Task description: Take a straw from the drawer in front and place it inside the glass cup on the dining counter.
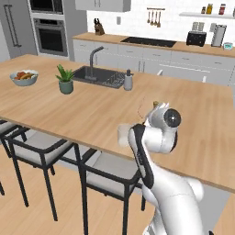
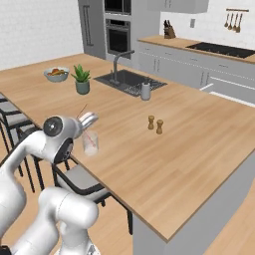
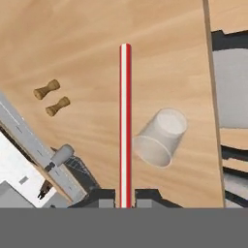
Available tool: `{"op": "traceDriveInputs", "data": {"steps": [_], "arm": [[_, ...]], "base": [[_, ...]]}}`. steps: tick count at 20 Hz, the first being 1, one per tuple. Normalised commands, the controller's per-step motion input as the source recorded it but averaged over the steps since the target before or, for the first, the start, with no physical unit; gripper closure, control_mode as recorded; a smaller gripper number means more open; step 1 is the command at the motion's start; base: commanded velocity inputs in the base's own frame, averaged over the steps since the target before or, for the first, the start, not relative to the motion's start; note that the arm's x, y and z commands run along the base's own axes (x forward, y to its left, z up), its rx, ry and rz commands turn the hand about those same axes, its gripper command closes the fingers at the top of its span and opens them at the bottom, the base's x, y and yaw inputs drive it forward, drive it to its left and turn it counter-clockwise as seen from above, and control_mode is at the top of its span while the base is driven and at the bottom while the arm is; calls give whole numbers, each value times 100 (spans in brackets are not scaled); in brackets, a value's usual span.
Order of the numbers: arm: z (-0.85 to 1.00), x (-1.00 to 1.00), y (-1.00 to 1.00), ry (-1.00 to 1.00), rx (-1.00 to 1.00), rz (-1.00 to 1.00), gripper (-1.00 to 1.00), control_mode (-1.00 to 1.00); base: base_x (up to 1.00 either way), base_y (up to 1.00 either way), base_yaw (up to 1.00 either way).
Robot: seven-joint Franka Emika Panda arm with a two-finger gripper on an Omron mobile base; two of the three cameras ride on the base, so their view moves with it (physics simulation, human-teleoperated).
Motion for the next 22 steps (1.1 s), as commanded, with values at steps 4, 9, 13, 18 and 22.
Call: {"op": "traceDriveInputs", "data": {"steps": [4, 9, 13, 18, 22], "arm": [[37, 2, -1, 0, 52, 14, 100, -100], [69, 0, 0, 0, 45, 10, 100, -100], [60, 12, 4, 21, 33, 0, 100, -100], [7, 13, 26, 41, 17, 0, 100, -100], [0, 34, 25, 9, 9, 1, 100, -100]], "base": [[0, 0, 0], [0, 0, 0], [0, 0, 0], [0, 0, 0], [0, 0, 0]]}}
